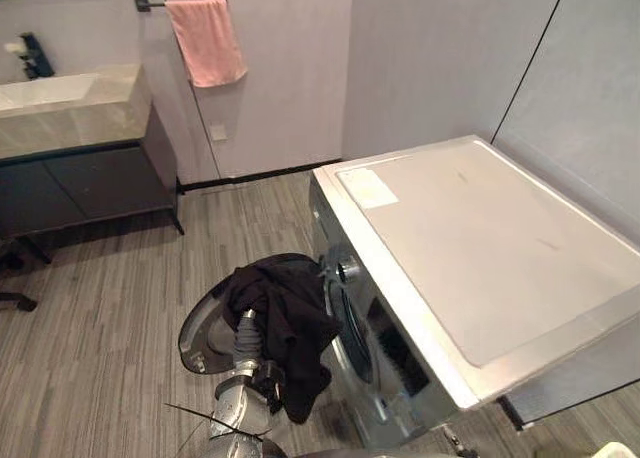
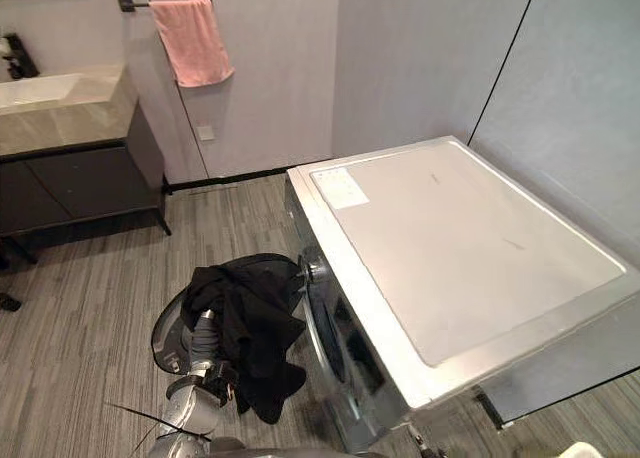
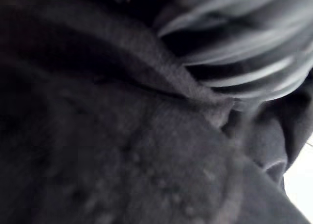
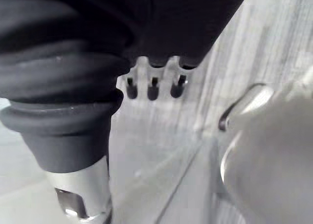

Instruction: Pick up the laundry basket with both hands and put the clothes into the washing machine.

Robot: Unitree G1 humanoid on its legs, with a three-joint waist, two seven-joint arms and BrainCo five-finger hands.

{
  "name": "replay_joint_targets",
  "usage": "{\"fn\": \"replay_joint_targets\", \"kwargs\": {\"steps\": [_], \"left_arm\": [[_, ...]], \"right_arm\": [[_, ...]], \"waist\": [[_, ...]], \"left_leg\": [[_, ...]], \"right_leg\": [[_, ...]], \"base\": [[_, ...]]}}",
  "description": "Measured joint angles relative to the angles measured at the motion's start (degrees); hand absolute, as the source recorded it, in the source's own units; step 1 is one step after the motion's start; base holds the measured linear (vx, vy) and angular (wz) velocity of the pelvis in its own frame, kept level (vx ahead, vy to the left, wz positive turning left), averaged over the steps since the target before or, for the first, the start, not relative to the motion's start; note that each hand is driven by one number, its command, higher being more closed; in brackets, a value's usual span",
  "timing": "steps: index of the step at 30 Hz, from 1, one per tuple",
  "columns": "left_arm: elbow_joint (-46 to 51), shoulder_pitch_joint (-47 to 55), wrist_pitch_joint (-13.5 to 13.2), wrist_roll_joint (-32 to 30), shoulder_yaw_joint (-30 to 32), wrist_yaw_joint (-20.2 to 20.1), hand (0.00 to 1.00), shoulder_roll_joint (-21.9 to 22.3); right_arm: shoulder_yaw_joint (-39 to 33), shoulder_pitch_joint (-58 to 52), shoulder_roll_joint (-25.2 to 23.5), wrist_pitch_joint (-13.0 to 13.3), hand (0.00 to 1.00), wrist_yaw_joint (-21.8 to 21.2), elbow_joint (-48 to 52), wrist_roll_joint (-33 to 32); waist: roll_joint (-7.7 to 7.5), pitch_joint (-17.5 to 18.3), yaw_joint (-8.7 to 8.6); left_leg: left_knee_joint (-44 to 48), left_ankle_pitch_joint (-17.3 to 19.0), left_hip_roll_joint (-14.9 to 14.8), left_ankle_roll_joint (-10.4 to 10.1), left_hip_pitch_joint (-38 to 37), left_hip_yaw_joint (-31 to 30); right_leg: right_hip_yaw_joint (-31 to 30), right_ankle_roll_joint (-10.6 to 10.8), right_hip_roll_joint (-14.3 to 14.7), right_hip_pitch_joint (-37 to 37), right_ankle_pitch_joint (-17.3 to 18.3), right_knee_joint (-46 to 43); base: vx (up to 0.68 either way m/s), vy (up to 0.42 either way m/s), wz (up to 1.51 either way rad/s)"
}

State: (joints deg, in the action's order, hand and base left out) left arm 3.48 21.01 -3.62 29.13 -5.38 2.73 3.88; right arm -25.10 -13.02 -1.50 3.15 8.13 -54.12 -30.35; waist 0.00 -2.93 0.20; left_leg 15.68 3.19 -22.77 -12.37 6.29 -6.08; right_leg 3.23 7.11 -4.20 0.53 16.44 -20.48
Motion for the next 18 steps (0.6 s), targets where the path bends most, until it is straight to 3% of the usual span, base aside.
{"fn": "replay_joint_targets", "kwargs": {"steps": [1,2,3,4,5,6,8,9,10,11,12,13,15,17,18], "left_arm": [[0.00,0.05,0.00,0.00,-0.38,-0.01,1.00,0.00],[-0.01,0.04,0.01,-0.01,-0.35,-0.11,1.00,-0.04],[-0.01,-0.22,-0.09,-0.01,1.14,0.03,1.00,-0.56],[-0.03,-0.39,-0.14,0.00,1.14,0.05,1.00,-0.88],[-0.12,-0.60,-0.10,-0.07,0.94,-0.05,1.00,-0.97],[-0.17,-1.08,-0.09,-0.13,0.85,-0.14,1.00,-1.09],[-0.15,-2.48,-0.14,-0.69,0.69,-0.21,1.00,-1.18],[-0.06,-2.53,-0.32,-0.73,0.79,-0.24,1.00,-1.17],[-0.06,-2.60,-0.65,-0.82,1.06,-0.15,1.00,-1.06],[-0.08,-2.50,-0.72,-0.84,1.08,0.00,1.00,-0.98],[-0.08,-2.52,-0.74,-0.85,1.04,0.00,1.00,-0.85],[-0.09,-2.53,-0.83,-0.84,1.04,-0.01,1.00,-0.70],[-0.39,-2.53,-0.80,-0.84,0.98,-0.04,1.00,-0.56],[-1.99,-2.87,-0.62,-0.78,0.66,-0.04,1.00,-0.14],[-2.32,-3.20,-0.18,-0.74,-0.11,-0.18,1.00,-0.20]], "right_arm": [[-0.95,-0.59,0.43,0.33,0.00,0.50,0.23,-0.04],[-3.66,-0.91,0.40,0.54,0.00,1.50,0.00,-0.62],[-4.96,-1.13,-1.03,0.23,0.00,2.09,-0.90,-1.03],[-4.81,-1.60,-1.84,0.22,0.00,1.78,-0.77,-1.03],[-4.06,-1.94,-3.02,0.29,0.00,1.42,-0.46,-1.06],[-3.04,-1.33,-3.11,-0.32,0.00,0.83,-0.80,-1.07],[-3.08,1.44,-3.21,-1.09,0.00,-0.75,-0.54,-1.06],[-3.13,1.94,-2.76,-1.07,0.00,-0.96,-0.17,-0.91],[-3.19,2.93,-2.41,-1.05,0.00,-0.93,0.26,-0.94],[-2.94,2.61,-2.52,-0.88,0.00,-0.98,0.59,-1.04],[-2.55,2.55,-2.52,-0.78,0.00,-0.97,0.62,-1.04],[-0.97,2.57,-2.79,-0.64,0.00,-1.19,0.60,-0.99],[-0.36,2.64,-2.67,-0.24,0.00,-2.42,0.99,-1.01],[-0.40,2.29,-2.68,0.03,0.00,-3.07,0.90,-1.07],[-0.41,2.01,-2.30,0.31,0.00,-3.04,0.92,-1.06]], "waist": [[0.94,0.41,-0.08],[1.12,1.41,-1.25],[-3.01,1.96,-2.06],[-4.26,2.15,-2.01],[-4.52,2.21,-2.20],[-4.37,2.24,-2.15],[-2.29,2.18,-0.63],[-0.95,1.60,-0.38],[-0.26,1.06,-0.96],[-0.21,1.05,-1.21],[-0.16,1.04,-1.48],[-0.43,1.06,-1.83],[-0.48,0.98,-1.57],[-0.90,1.27,-2.36],[-0.04,1.07,-2.75]], "left_leg": [[-0.79,-2.12,0.09,-0.75,-0.41,1.11],[-0.63,2.57,1.17,-2.67,-1.15,3.88],[0.63,3.57,6.09,-2.04,-0.98,5.81],[1.72,4.14,7.47,-1.05,-0.93,6.81],[3.75,6.14,8.91,0.77,-1.09,8.94],[4.74,7.02,9.60,2.07,-1.55,11.73],[3.51,8.23,10.04,4.26,-5.06,20.25],[2.66,8.19,10.51,4.69,-6.44,22.34],[0.78,8.57,11.82,6.18,-9.49,25.88],[-0.80,8.98,12.54,6.91,-11.57,29.02],[-1.35,9.28,12.56,7.39,-12.61,30.46],[-1.93,9.70,12.79,7.77,-13.54,33.15],[-2.43,10.39,13.02,7.87,-14.10,37.27],[-3.21,10.72,13.50,7.25,-13.90,38.91],[-3.93,10.55,13.73,7.53,-14.09,37.51]], "right_leg": [[-0.41,0.81,-0.31,-0.02,0.01,0.01],[-1.24,3.09,-2.41,-0.15,0.48,-0.42],[-2.56,4.98,-7.19,0.20,-0.72,0.69],[-3.38,5.44,-8.59,0.01,-2.68,2.28],[-4.23,5.23,-10.12,-0.58,-7.44,5.28],[-5.15,3.94,-11.05,0.43,-10.48,5.95],[-0.97,-4.25,-12.87,4.64,-18.14,5.01],[2.52,-5.11,-13.96,5.35,-19.01,3.74],[10.81,-5.85,-16.55,6.99,-16.75,-3.33],[16.45,-5.69,-17.31,7.89,-12.87,-10.93],[18.20,-5.11,-17.03,7.89,-10.99,-13.95],[20.60,-3.20,-15.44,8.82,-7.41,-18.31],[22.16,-3.05,-12.64,9.77,-3.45,-18.16],[24.08,-6.56,-10.18,8.07,-1.20,-9.96],[23.56,-6.67,-8.82,7.83,-2.03,-8.10]], "base": [[0.25,0.773,-0.21],[0.21,0.637,-0.13],[0.24,0.730,-0.22],[0.15,0.505,-0.54],[0.09,0.501,-0.83],[0.04,0.562,-1.39],[-0.04,0.398,-1.65],[-0.08,0.332,-1.41],[-0.11,0.396,-1.26],[-0.13,0.348,-1.12],[-0.17,0.296,-1.03],[-0.15,0.157,-1.08],[-0.11,0.075,-1.20],[-0.06,-0.032,-0.92],[0.00,-0.047,-0.52]]}}
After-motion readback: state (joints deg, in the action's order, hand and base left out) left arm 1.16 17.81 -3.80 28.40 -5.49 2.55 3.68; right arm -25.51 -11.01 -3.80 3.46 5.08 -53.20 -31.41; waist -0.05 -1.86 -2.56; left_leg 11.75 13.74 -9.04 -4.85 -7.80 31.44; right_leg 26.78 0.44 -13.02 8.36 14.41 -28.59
